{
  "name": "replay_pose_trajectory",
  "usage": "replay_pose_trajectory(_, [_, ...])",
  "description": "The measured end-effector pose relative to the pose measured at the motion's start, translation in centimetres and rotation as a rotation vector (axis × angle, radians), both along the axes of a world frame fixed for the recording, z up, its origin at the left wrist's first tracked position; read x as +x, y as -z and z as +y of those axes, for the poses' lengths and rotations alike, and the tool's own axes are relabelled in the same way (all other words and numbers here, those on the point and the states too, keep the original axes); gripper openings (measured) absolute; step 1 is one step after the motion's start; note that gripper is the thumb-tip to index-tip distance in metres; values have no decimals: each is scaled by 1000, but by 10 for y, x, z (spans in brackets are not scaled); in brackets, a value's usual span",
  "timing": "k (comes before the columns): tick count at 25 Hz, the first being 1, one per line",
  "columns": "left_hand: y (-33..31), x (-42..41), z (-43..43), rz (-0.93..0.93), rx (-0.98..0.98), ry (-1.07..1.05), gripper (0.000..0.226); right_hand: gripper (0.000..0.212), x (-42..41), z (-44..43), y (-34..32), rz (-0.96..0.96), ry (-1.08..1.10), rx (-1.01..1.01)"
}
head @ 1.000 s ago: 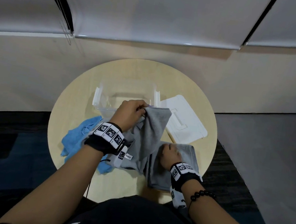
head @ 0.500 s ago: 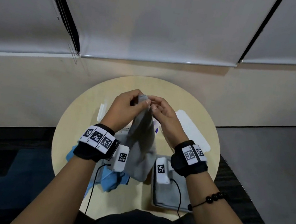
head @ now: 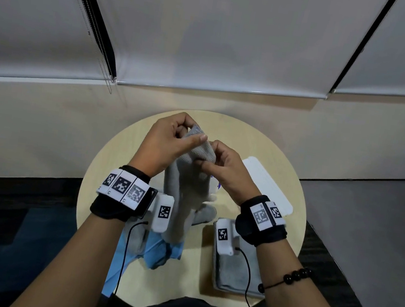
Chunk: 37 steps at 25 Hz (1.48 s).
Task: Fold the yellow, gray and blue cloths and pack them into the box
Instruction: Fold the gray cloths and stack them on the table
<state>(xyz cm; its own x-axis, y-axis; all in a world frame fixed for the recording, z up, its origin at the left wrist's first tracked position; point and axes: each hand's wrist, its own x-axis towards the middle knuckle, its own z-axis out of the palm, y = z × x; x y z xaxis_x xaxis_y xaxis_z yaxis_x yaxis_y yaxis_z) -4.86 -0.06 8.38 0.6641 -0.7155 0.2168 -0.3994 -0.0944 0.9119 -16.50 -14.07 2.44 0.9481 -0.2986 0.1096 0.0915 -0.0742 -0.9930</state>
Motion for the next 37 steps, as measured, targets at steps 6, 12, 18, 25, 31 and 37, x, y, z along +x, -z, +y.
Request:
replay_pose_trajectory(6, [-19, 12, 11, -131, -10, -8, 9, 21, -5, 3, -5, 0, -67, 60])
replay_pose_trajectory(12, [-44, 25, 26, -221, -22, -29, 13, 22, -4, -2, -2, 5, -90, 21])
replay_pose_trajectory(18, [-59, 32, 33, -261, -117, -160, 18, 32, -6, -10, 26, 40, 125, -78])
replay_pose_trajectory(25, [-40, 60, 50, -184, -172, -413, 21, 30, -38, -18, 100, 252, 247, -59])
replay_pose_trajectory(31, [-9, 72, 42, -84, -182, -505, 18, 59, -43, -16, 113, 293, 220, 271])
replay_pose_trajectory(37, [33, 59, 28, -114, 22, -481, 12, 18, -37, -14, 108, 434, 294, 349])
